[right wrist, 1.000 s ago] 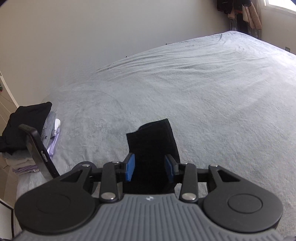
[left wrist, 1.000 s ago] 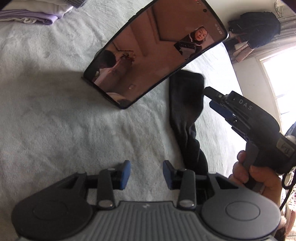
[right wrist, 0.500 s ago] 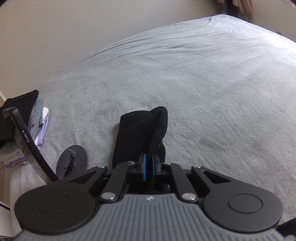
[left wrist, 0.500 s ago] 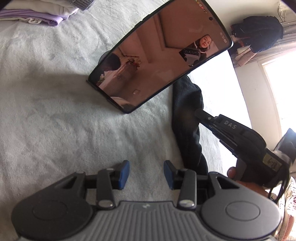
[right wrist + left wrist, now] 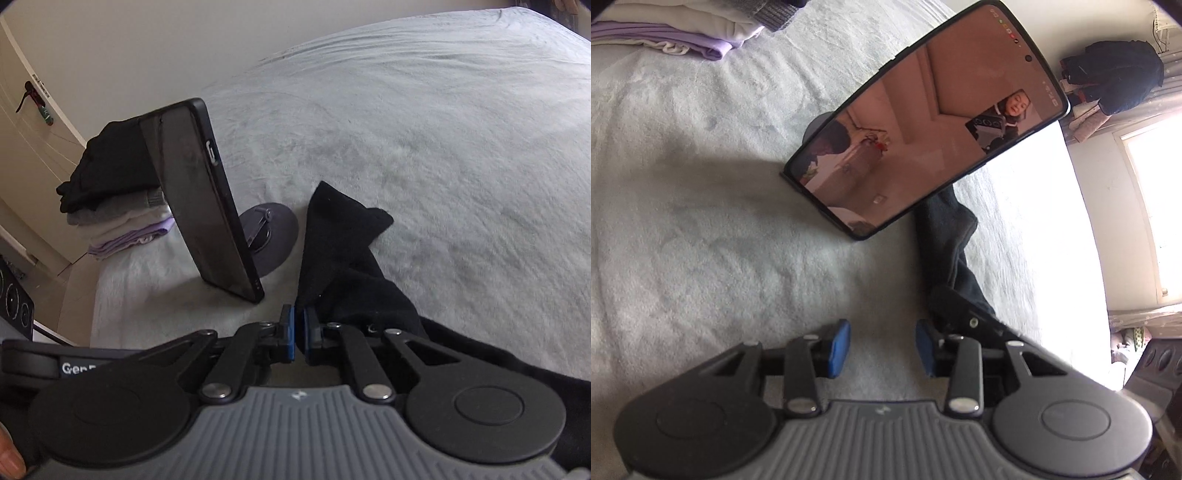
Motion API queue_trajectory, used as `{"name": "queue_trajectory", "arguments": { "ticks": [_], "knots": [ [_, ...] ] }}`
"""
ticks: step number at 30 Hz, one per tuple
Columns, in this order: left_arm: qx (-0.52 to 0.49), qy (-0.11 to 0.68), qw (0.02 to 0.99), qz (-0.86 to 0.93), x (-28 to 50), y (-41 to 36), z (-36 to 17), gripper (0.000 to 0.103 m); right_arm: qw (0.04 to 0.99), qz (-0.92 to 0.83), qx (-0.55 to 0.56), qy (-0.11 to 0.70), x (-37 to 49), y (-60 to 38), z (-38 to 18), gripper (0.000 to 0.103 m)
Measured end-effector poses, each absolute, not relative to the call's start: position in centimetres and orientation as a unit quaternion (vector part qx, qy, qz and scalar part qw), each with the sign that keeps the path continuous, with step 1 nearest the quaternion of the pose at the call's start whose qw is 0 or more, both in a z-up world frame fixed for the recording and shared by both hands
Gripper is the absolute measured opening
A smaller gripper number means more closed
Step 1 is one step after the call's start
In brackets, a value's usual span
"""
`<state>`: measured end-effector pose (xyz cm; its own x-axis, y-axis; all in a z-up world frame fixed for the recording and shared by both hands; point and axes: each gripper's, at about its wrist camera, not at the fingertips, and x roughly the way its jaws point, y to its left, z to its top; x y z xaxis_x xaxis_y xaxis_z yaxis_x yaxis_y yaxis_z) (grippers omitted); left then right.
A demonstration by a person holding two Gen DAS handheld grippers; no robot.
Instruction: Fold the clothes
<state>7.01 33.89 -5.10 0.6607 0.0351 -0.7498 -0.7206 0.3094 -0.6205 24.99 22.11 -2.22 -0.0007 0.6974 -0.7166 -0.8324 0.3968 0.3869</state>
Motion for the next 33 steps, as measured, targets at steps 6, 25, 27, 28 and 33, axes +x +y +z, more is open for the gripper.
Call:
{"name": "queue_trajectory", "arguments": {
  "ticks": [6, 25, 27, 28, 33],
  "knots": [
    [-0.516, 0.327, 0.749, 0.256, 7.0, 33.9, -4.9, 0.042, 0.694, 0.555, -0.064, 0.454, 24.3, 20.0, -2.2, 0.016],
    [-0.304, 0.336, 0.855, 0.253, 11.3, 30.4, -3.2, 0.046, 0.806, 0.462, -0.123, 0.347, 29.9, 9.2, -3.9, 0.048],
    [-0.273, 0.331, 0.864, 0.263, 12.0, 29.8, -3.3, 0.045, 0.789, 0.49, -0.134, 0.345, 30.1, 10.4, -4.5, 0.048],
    [-0.262, 0.329, 0.866, 0.269, 12.2, 29.7, -3.4, 0.044, 0.78, 0.505, -0.132, 0.344, 30.1, 10.9, -4.7, 0.048],
    [-0.249, 0.314, 0.872, 0.282, 11.6, 29.8, -4.2, 0.037, 0.745, 0.554, -0.134, 0.347, 29.7, 13.7, -5.5, 0.048]
  ]
}}
